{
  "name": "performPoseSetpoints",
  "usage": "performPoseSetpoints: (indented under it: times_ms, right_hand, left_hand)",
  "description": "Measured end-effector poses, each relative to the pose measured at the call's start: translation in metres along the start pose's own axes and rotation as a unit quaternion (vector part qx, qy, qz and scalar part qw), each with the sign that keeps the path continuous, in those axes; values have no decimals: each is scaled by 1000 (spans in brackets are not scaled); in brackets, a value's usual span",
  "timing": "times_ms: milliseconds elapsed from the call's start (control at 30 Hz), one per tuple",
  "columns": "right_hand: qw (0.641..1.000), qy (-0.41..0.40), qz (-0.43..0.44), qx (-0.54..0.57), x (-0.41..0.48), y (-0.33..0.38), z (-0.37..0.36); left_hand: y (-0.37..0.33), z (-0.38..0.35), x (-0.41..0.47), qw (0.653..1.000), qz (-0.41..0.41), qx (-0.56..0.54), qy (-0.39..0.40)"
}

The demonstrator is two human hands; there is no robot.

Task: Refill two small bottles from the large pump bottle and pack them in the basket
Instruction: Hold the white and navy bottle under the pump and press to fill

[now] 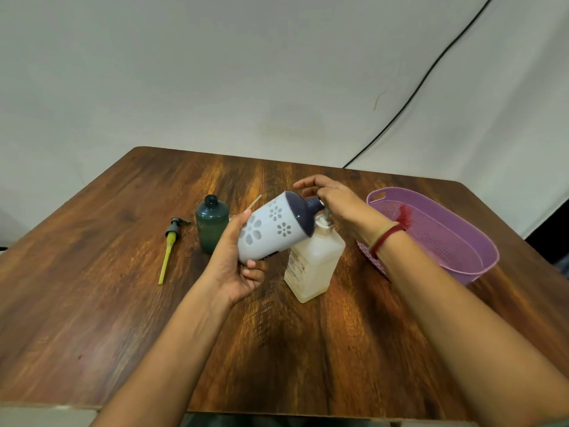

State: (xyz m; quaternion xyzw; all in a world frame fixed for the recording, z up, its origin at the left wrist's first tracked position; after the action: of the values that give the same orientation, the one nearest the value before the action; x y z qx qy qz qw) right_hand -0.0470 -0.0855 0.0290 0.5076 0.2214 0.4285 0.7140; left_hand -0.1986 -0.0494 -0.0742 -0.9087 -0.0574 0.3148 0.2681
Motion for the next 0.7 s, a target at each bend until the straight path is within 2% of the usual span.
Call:
performPoseSetpoints:
  times_ms: [133, 333, 533, 700]
  right_hand:
    - [999, -11, 4, 32, -3, -11, -5]
    - [1000, -5, -9, 5, -3, 0, -1]
    - [995, -56, 0, 82, -12, -6, 0]
    - [999, -16, -3, 37, -9, 4, -4]
  left_hand:
    - [1, 5, 2, 1000, 4, 8, -14]
    - [1, 2, 1, 1000, 5, 1, 0]
    - [3, 4, 3, 1000, 6, 4, -10]
    - [2, 5, 2, 1000, 5, 8, -6]
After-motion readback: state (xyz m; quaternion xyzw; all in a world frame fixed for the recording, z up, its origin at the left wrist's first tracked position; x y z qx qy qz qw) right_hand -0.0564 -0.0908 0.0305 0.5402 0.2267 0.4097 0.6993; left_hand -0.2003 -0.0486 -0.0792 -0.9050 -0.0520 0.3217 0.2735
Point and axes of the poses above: each hand's wrist, its own x-axis towards the middle knuckle, its own z-axis out of the back of the hand, y = z × x, the point moved 10 cm from there along x, towards the middle knuckle, and after that the axes turned 9 degrees about z, right-handed, at the moved point
